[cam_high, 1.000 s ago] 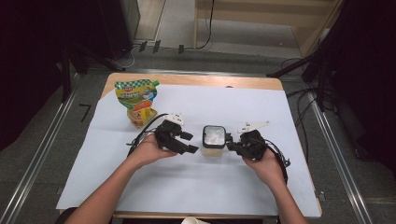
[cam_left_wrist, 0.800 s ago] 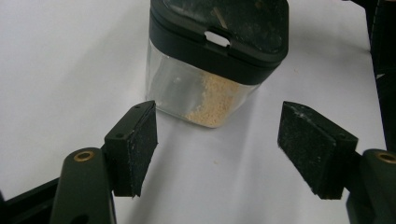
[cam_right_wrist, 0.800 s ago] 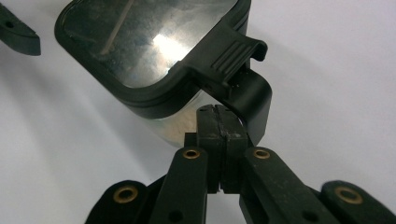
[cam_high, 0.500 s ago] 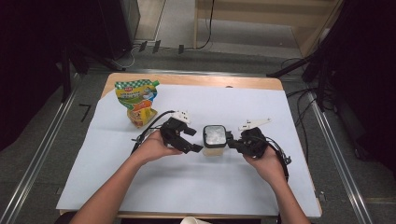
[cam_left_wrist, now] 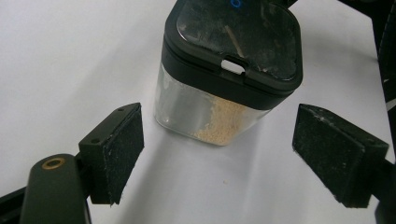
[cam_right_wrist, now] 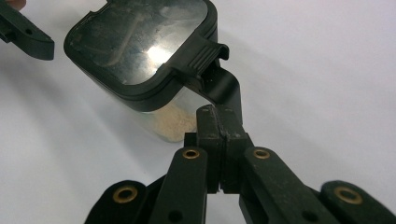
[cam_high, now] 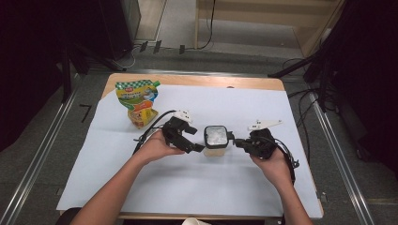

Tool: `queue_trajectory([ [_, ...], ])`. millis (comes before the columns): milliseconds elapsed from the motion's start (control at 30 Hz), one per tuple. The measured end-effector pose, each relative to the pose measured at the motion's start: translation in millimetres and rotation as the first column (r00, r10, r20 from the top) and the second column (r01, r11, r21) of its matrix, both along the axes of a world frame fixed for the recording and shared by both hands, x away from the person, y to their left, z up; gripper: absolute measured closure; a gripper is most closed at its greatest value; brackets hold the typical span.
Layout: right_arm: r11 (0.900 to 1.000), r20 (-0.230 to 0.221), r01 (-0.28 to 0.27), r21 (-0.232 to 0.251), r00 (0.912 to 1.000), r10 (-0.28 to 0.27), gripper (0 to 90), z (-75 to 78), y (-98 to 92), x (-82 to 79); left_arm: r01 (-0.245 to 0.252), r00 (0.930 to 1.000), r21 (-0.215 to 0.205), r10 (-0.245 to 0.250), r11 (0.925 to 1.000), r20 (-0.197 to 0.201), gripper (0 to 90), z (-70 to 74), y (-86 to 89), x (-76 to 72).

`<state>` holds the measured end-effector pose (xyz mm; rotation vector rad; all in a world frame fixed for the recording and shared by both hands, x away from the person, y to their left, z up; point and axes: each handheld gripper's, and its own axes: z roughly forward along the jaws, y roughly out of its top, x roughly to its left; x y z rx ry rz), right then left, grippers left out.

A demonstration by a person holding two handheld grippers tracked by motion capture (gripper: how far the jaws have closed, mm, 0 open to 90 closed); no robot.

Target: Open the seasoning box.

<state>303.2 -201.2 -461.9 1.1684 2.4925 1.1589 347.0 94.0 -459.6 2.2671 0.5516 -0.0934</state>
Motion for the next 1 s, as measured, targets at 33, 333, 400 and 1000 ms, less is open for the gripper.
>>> queue_trajectory([
  [33, 1.0, -0.001, 0.001, 0.0, 1.0, -0.001, 90.0, 0.1, -0.5, -0.4, 0.002, 1.0, 0.001, -0.002, 1.0, 0.005, 17.7, 0.8, -2.0, -0.2],
  [333, 0.999, -0.001, 0.04, -0.011, 0.9992, -0.04, 90.0, -2.9, -3.7, 0.3, 0.027, 0.9974, 0.019, -0.028, 0.9995, 0.067, 15.8, 1.2, -10.6, 1.1],
  [400, 0.999, 0.003, 0.046, -0.014, 0.999, -0.045, 90.0, -3.4, -3.7, 0.4, 0.039, 0.997, 0.017, -0.04, 0.9991, 0.066, 15.9, 0.0, -12.5, 1.5],
  [1000, 0.995, -0.026, 0.103, 0.011, 0.9943, -0.103, 90.0, -13.3, 0.7, 7.8, 0.046, 0.997, 0.017, -0.047, 0.9988, 0.061, 16.2, -11.1, -29.1, 3.1],
])
